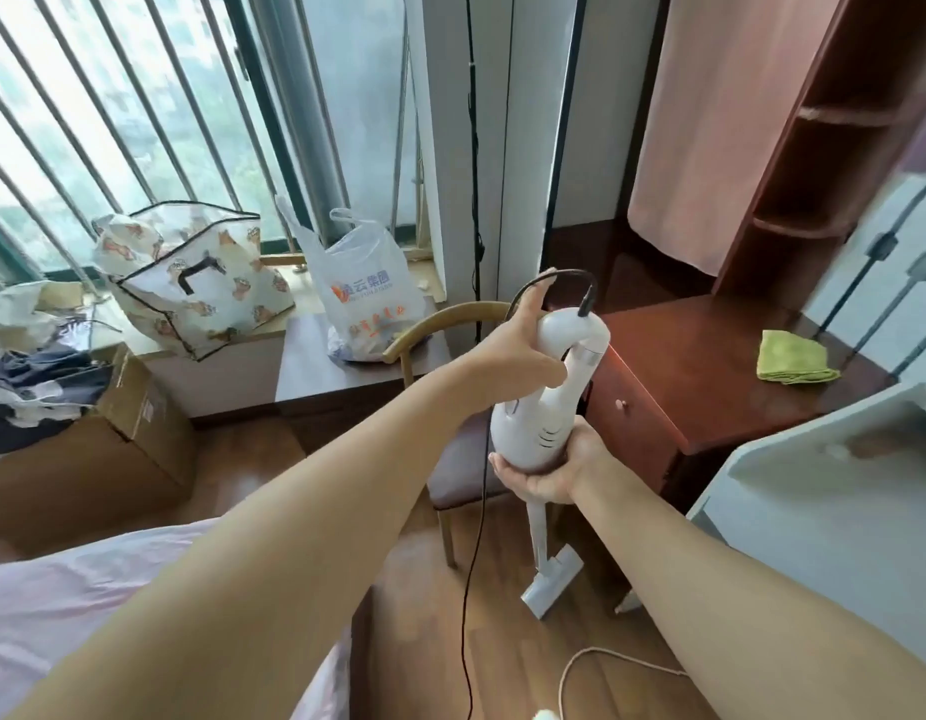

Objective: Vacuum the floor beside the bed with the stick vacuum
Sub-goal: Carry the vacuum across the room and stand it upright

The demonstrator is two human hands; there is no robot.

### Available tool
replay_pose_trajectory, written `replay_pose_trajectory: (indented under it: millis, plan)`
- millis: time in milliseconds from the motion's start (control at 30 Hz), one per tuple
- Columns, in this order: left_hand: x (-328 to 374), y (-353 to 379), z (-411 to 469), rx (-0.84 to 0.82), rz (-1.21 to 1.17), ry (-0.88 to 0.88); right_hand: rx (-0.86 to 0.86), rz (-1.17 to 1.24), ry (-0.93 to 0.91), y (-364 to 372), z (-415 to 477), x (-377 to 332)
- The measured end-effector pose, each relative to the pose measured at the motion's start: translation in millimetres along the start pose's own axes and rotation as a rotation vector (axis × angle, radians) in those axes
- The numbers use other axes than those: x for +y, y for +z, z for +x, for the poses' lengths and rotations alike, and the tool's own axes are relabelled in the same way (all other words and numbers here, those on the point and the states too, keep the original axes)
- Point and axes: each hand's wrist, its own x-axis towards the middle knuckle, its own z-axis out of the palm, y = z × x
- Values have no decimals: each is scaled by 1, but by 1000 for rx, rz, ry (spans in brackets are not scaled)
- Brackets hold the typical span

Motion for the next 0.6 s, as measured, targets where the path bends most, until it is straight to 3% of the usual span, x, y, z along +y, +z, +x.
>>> replay_pose_trajectory:
  millis: [167, 333, 433, 600]
  plan:
    - [4, -9, 58, -105, 64, 15, 11, 90, -34, 11, 25, -40]
    - [0, -10, 113, -195, 96, 1, 19, 7, 8, 21, 33, -88]
    - [-7, -12, 143, -200, 35, -25, 46, -251, -32, 26, 37, -124]
    - [-13, -21, 186, -181, -36, -25, 136, -703, -286, 39, 23, -185]
